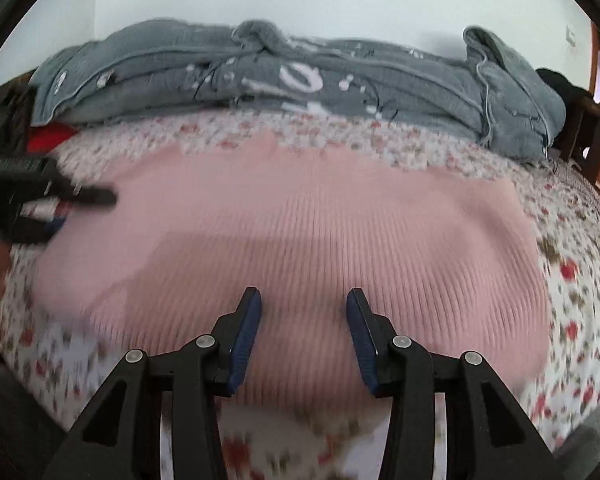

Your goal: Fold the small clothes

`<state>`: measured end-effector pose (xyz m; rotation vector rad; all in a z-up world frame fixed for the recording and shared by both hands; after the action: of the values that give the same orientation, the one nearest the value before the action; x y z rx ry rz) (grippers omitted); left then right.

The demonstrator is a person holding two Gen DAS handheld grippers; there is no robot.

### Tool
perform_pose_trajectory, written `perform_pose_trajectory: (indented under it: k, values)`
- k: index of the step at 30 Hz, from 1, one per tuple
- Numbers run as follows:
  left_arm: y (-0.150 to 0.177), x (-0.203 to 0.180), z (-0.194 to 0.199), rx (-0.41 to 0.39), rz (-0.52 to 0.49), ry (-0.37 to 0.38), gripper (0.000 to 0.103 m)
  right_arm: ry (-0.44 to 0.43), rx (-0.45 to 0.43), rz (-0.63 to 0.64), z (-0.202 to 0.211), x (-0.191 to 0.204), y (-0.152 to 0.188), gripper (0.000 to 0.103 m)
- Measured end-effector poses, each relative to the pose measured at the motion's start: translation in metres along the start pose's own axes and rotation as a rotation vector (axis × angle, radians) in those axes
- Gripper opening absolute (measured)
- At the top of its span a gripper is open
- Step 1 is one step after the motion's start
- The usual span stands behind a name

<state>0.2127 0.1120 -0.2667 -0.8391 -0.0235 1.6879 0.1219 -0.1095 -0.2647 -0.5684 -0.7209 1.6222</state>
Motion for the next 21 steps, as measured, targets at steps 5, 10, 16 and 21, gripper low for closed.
perform_pose_trajectory:
  k: [5, 10, 16, 21]
  values:
    - [-0.001, -0.001, -0.001, -0.005, -0.003, 0.011, 0.051, -0.001, -0.035, -0.057, 0.007, -0.002, 0.001, 0.042]
    - [-0.003, 0.0, 0.0, 0.006, -0.014, 0.021, 0.051, 0.04, -0.076, -0.033, -0.015, -0.003, -0.036, 0.042]
    - [0.001, -0.002, 0.0, 0.01, -0.02, 0.017, 0.05, 0.074, -0.061, -0.046, -0.033, -0.008, -0.047, 0.042]
    - [0.001, -0.006, -0.004, 0.025, -0.012, 0.001, 0.049, 0.079, -0.069, 0.005, -0.017, -0.001, -0.024, 0.042]
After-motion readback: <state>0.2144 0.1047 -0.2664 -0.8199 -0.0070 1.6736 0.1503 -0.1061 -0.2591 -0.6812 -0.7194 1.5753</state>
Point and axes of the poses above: each gripper's, at about its wrist camera, not at the fingertips, and z roughly against the way its jaws point, x to its left, y to its underside, the point moved 8 cm from there along -z, roughly the way its jaws point, and after that the axes turned 7 degrees about -y, right-handed, at the moved point
